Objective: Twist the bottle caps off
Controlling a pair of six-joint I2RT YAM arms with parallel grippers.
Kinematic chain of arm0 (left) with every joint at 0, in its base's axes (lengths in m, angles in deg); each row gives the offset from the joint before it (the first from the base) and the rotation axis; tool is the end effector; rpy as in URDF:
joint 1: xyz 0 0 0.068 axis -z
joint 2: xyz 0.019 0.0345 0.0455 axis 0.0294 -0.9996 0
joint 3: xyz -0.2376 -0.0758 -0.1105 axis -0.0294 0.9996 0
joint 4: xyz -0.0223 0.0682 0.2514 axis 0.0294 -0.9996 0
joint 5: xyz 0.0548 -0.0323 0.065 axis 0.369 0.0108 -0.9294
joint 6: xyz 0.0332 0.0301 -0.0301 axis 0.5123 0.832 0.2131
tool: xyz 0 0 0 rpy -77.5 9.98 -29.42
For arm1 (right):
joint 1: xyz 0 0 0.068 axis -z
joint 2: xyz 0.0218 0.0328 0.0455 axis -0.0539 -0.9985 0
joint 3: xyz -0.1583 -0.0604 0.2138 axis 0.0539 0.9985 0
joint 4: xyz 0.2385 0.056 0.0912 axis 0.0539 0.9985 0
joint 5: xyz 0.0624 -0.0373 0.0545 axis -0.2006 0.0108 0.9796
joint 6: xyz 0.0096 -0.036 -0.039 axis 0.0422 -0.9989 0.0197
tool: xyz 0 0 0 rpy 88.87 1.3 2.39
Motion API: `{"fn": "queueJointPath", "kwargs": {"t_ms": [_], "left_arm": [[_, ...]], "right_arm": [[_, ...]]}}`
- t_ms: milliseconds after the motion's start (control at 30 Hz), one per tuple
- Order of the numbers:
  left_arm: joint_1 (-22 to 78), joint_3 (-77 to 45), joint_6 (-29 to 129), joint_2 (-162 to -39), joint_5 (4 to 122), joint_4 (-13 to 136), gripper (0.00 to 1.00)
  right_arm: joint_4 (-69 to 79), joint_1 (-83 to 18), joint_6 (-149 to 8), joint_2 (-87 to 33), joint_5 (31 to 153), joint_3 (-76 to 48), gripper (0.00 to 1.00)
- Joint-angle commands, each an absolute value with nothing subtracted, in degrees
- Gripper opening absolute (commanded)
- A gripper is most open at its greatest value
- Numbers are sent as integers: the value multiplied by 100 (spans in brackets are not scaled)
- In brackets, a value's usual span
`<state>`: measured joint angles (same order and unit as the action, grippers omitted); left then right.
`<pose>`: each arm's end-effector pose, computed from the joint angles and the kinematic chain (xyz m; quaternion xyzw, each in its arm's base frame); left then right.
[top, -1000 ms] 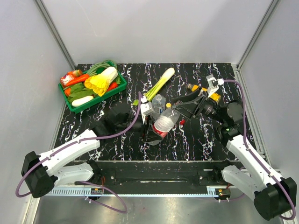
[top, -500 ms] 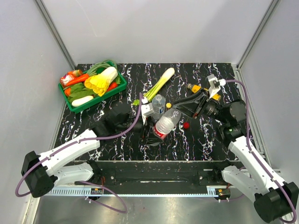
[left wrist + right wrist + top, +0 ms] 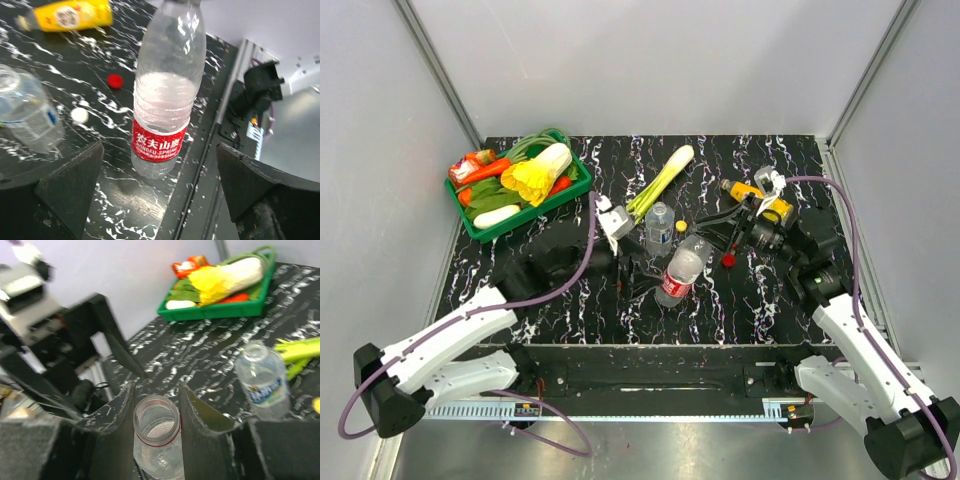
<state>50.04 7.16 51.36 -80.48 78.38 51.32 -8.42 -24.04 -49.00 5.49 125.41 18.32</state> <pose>0.1389 -0.1775 0.3353 0.3700 0.6921 -0.4350 0.4415 0.1738 0.0915 0.3608 -0.2233 0.6348 0.5028 0.5426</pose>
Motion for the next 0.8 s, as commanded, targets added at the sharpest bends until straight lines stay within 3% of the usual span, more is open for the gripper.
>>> {"fn": "queueJointPath", "kwargs": {"t_ms": [0,167,300,600,767], "left_arm": [[5028,397,5232,-7670,6653,5013,99],[5029,406,5241,-7599,6486,4872,99],[5020,511,5031,-7573,6100,5012,99],[5029,1135,4398,-7108,4017,5592,99],[5020,1188,4187,-6966,3488,5479,99]], "right_arm": [[10,-2418,-5913,505,11297,1494,0],[354,-2418,-6222,110,9821,1371,0],[381,-2418,-6441,-295,9415,1204,0],[38,-2777,-6476,-348,8465,1651,0],[-41,-3340,-6688,-357,7744,1932,0]]}}
